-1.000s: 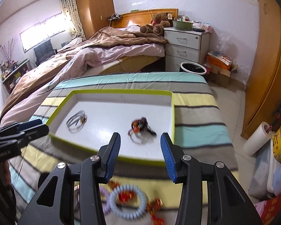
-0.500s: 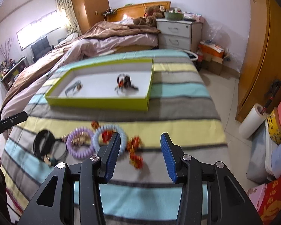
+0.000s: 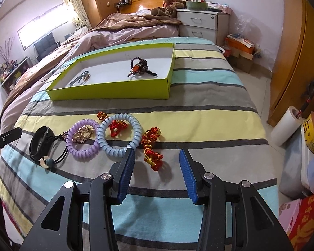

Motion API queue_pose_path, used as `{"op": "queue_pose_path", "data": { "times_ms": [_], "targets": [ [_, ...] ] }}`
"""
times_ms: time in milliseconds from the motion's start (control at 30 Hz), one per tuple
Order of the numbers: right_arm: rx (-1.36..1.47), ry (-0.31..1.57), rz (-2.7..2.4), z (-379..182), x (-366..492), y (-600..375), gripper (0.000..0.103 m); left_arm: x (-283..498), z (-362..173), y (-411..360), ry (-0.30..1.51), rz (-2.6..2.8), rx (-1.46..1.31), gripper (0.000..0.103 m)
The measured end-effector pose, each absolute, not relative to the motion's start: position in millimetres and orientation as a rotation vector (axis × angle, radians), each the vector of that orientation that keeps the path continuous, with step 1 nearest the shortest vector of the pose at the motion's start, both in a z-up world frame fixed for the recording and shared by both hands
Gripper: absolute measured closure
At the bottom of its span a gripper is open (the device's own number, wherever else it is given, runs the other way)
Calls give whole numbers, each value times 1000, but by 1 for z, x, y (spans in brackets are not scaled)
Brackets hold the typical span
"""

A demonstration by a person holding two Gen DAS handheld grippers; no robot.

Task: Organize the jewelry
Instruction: 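Move the left tool to the black wristband while the right tool grasps a red knotted ornament, then grasp the black wristband with the left tool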

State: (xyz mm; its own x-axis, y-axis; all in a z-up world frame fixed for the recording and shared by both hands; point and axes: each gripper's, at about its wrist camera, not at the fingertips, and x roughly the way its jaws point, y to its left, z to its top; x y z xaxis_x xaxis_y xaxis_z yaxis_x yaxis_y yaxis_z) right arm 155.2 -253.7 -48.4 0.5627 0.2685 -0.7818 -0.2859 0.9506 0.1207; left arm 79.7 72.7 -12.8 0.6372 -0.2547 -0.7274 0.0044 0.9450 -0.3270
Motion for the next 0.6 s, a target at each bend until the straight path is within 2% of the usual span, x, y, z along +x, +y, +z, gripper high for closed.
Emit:
{"op": "queue_pose_path", "data": {
  "times_ms": [67,100,167,600],
  "targets": [
    [-25,915,321,-49,155,-254,75,79,-13,73,871,-156,-316,53],
    [-26,915,324,-49,155,-254,76,79,-13,73,871,-161,-320,53],
    [-26,913,330,-49,154,-254,86,79,-14,71,878,-171,-322,53],
    [27,820,277,-32,142,-271,89,90,-28,42,964,-170,-276,53]
  ]
}}
